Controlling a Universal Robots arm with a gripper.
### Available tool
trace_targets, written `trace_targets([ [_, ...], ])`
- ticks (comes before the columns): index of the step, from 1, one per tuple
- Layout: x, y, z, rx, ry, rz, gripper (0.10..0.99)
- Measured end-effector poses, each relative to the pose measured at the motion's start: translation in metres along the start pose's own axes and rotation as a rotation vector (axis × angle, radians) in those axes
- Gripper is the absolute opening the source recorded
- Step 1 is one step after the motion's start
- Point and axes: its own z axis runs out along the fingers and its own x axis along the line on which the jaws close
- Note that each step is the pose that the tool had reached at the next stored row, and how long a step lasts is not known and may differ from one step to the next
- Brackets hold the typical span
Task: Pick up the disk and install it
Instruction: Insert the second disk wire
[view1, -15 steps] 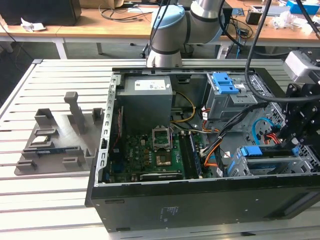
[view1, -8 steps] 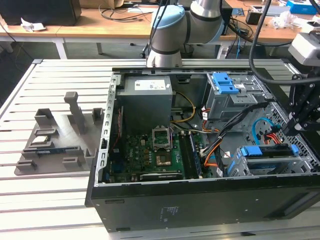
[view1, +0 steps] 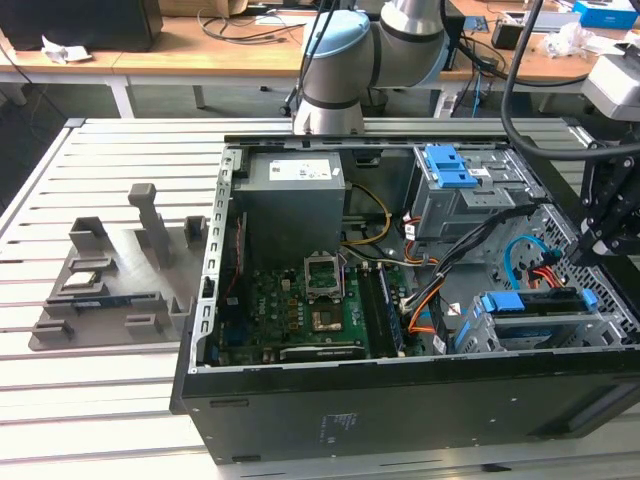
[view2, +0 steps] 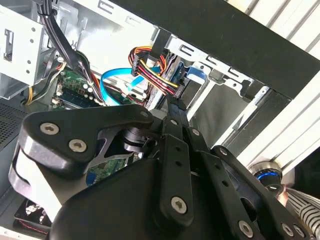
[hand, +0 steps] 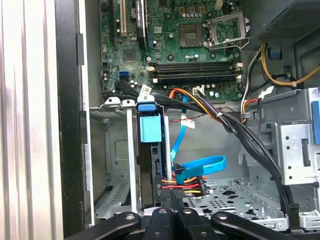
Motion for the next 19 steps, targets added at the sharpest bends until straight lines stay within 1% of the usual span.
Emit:
trace_targets([
  [2,0.0000,0.0000,-0.0001,0.000,0.0000,0.000,0.114],
  [3,0.0000,0.0000,-0.0002,0.000,0.0000,0.000,0.235],
  [4,0.0000,0.0000,-0.0001,0.000,0.0000,0.000,0.302],
  [6,-0.0001,0.0008,-0.0004,0.000,0.0004,0.000,0.302],
  [7,-0.0006,0.0024,-0.0003,0.000,0.0005,0.000,0.302],
  [9,-0.0049,0.0098,0.0004,0.000,0.0002,0.000,0.302],
  [10,-0.0054,0.0128,0.0007,0.000,0.0000,0.000,0.302],
  [13,-0.0042,0.0179,0.0011,0.000,-0.0022,-0.005,0.302],
  [15,-0.0036,0.0195,0.0027,0.000,-0.0012,-0.020,0.302],
  [19,-0.0036,0.0196,0.0033,0.000,-0.0010,-0.022,0.302],
])
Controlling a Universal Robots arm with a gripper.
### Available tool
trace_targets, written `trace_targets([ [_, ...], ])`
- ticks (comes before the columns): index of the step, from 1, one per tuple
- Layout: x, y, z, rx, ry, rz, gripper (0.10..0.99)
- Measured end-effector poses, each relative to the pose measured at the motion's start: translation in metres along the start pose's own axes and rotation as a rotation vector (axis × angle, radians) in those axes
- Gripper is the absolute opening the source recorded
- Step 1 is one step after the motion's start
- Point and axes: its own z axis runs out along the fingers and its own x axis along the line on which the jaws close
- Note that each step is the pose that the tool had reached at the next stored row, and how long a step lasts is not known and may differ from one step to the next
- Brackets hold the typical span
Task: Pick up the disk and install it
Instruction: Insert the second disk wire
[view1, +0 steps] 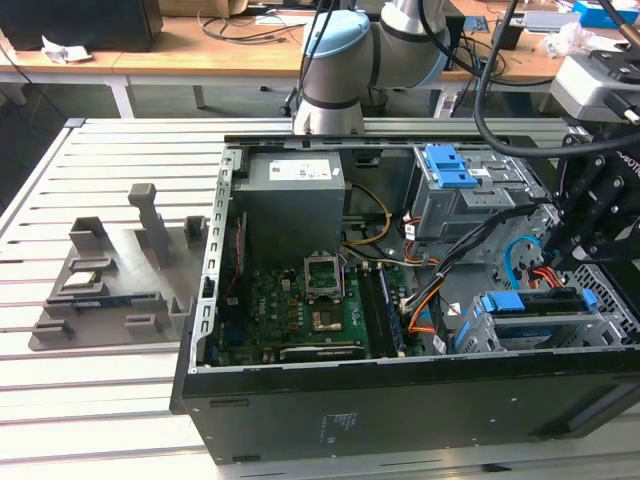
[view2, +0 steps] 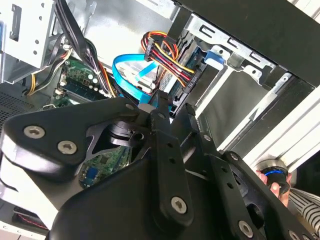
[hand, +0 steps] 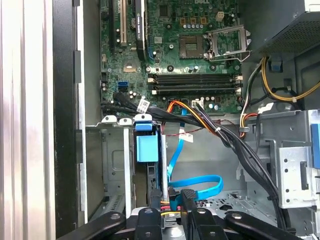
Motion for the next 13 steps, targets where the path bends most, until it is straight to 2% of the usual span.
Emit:
trace_targets([
  [1,0.0000,0.0000,0.0000,0.000,0.0001,0.000,0.286],
  [3,0.0000,0.0000,0.0001,0.000,0.0000,0.000,0.161],
  [6,0.0000,0.0000,0.0002,0.000,0.0000,0.000,0.157],
  [7,0.0109,-0.0005,0.0009,0.000,0.0074,0.000,0.157],
  [8,0.0150,-0.0009,0.0040,0.000,0.0079,0.000,0.157],
  [13,0.0165,-0.0015,0.0146,0.000,0.0080,0.000,0.157],
])
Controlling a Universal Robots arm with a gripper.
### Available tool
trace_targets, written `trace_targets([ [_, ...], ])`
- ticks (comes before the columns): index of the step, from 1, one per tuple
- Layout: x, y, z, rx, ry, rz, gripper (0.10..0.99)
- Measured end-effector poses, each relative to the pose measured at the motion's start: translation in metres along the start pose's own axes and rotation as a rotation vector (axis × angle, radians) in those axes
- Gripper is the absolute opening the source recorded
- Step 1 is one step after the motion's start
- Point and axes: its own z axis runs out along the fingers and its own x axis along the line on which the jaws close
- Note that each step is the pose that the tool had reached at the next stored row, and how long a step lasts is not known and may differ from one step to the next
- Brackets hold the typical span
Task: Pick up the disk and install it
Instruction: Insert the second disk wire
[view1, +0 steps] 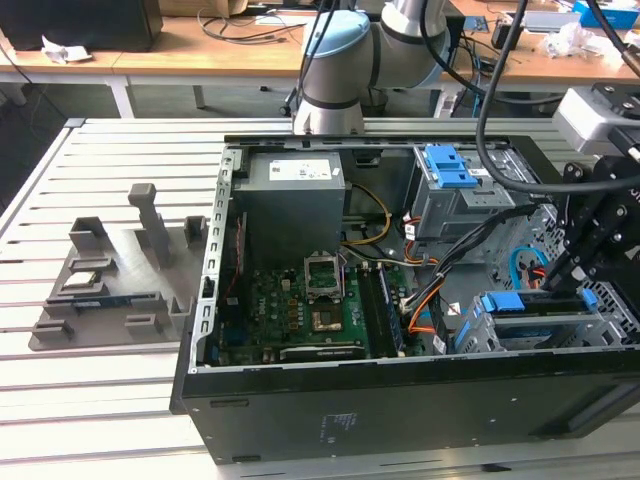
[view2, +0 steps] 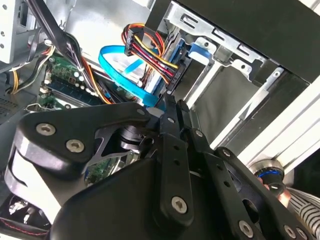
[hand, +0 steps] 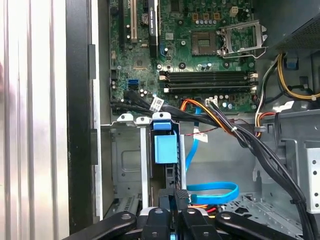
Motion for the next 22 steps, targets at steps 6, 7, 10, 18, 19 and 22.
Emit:
trace_targets([
  [6,-0.0001,-0.0003,0.0057,0.000,0.0028,-0.003,0.157],
  [7,-0.0001,-0.0003,0.0059,0.000,0.0035,-0.004,0.157],
  [10,0.0009,-0.0005,0.0065,0.000,0.0040,-0.005,0.157],
  [18,0.0035,-0.0008,0.0109,0.000,0.0088,-0.005,0.157],
  [19,0.0035,-0.0009,0.0117,0.000,0.0091,-0.005,0.157],
  [22,0.0028,-0.0009,0.0128,0.000,0.0089,-0.005,0.157],
])
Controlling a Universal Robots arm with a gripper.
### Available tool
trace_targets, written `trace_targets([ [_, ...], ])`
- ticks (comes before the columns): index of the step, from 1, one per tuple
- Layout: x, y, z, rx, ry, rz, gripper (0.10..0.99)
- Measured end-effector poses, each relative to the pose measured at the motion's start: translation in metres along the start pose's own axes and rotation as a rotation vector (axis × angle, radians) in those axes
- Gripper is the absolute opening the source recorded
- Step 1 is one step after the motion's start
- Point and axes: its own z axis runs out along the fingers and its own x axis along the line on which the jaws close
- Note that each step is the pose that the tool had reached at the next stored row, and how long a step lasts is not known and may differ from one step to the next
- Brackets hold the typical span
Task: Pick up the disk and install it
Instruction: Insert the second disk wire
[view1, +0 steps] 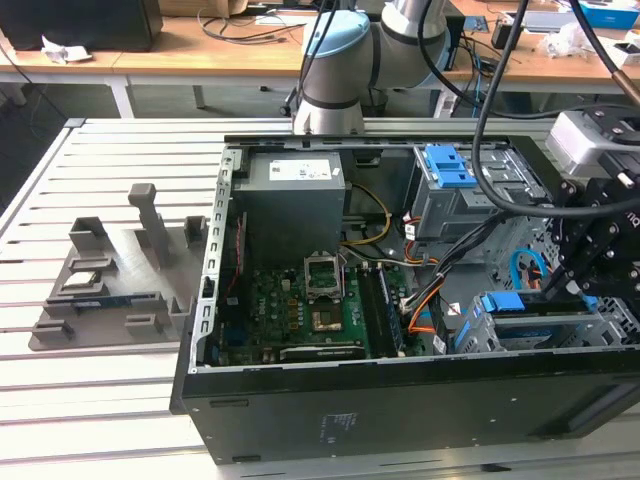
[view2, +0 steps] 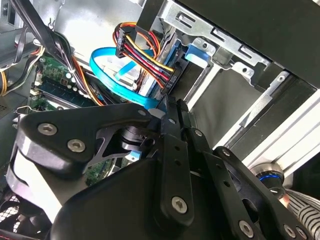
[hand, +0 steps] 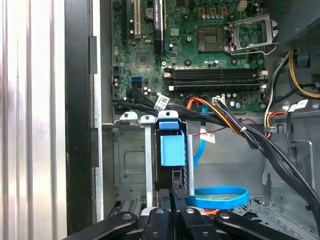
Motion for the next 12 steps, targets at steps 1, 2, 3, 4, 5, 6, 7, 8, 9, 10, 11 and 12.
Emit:
trace_targets([
  [1,-0.0008,0.0000,0.0001,0.000,0.0001,0.000,0.157],
  [2,-0.0015,0.0000,0.0002,0.000,-0.0001,0.000,0.157],
  [3,-0.0027,0.0001,0.0002,0.000,0.0001,0.000,0.157],
  [4,-0.0039,0.0001,0.0003,0.000,0.0002,-0.001,0.157],
  [5,-0.0048,0.0001,0.0003,0.000,0.0002,-0.001,0.157],
  [6,-0.0069,0.0002,0.0003,0.000,0.0003,-0.002,0.157],
  [7,-0.0079,0.0002,0.0004,0.000,0.0004,-0.002,0.157],
  [8,-0.0088,0.0002,0.0006,0.000,0.0004,-0.002,0.157],
  [9,-0.0097,0.0002,0.0014,0.000,0.0001,-0.003,0.157],
  [10,-0.0097,0.0002,0.0017,0.000,0.0002,-0.003,0.157],
  [11,-0.0097,0.0002,0.0020,0.000,0.0004,-0.003,0.157],
  [12,-0.0097,0.0001,0.0024,0.000,0.0005,-0.003,0.157],
])
